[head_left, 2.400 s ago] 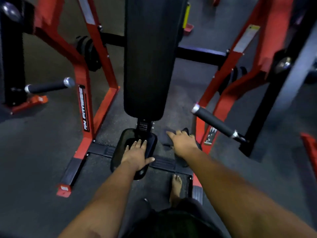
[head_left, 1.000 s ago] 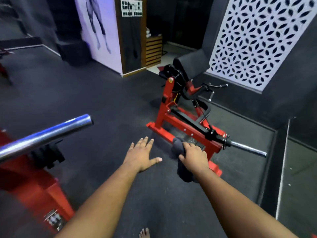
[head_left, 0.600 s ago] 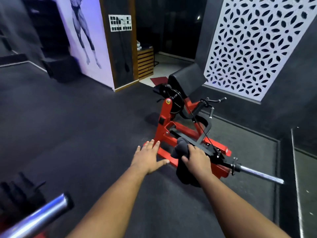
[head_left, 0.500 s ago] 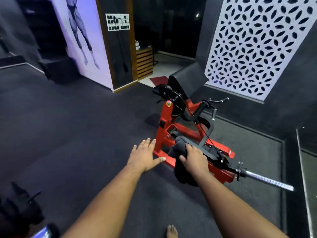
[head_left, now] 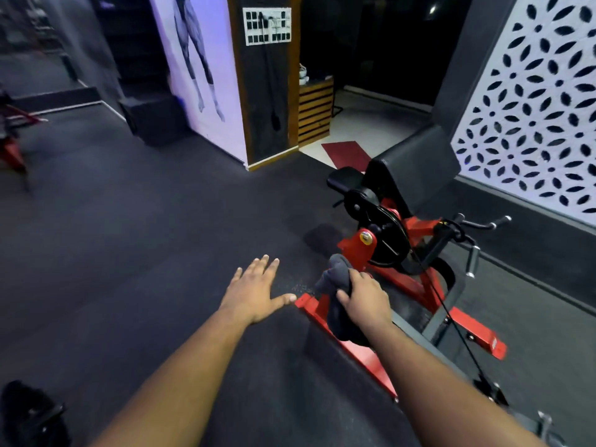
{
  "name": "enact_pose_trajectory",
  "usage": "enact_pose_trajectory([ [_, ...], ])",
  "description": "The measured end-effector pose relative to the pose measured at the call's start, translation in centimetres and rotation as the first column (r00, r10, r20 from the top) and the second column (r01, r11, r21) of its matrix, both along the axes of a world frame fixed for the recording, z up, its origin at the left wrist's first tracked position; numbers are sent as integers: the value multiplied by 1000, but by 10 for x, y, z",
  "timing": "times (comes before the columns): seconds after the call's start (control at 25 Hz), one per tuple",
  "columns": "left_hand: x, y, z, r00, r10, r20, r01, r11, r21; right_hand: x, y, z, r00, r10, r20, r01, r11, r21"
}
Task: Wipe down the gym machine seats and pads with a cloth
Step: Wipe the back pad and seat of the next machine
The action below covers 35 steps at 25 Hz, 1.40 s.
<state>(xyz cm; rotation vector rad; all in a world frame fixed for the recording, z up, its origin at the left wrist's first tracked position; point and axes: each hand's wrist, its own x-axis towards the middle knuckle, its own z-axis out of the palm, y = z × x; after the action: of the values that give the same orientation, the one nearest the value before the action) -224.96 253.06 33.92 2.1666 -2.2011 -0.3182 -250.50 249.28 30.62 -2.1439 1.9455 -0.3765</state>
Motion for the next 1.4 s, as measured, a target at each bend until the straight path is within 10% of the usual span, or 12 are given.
enact_pose_trajectory([
  [0.64,153,-444,-13,927,-372,48,370,928,54,161,-350,-3,936,-326,135,327,945,12],
  [1.04,61,-697,-6,791,-606,86,607,794,11,107,-559,8,747,-577,331,634,768,-93],
  [1.4,-78,-864,-12,537,-844,15,844,537,-3,3,-644,8,423,-859,289,906,409,-109],
])
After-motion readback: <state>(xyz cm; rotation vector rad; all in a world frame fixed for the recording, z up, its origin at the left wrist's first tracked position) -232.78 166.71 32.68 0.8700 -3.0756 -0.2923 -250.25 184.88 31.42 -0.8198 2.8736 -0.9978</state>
